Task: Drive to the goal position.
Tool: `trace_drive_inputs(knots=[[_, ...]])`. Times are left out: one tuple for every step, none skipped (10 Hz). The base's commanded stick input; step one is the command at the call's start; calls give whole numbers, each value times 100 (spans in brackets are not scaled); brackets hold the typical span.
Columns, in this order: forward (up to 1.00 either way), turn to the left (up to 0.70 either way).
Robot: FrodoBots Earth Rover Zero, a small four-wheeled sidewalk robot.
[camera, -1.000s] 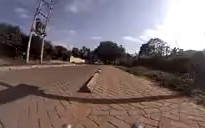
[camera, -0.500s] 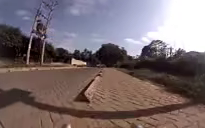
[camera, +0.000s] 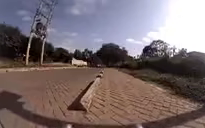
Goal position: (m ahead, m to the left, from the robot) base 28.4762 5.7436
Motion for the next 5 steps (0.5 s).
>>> trace_drive_inputs(knots=[[70,0],[70,0],[70,0],[70,0],[70,0]])
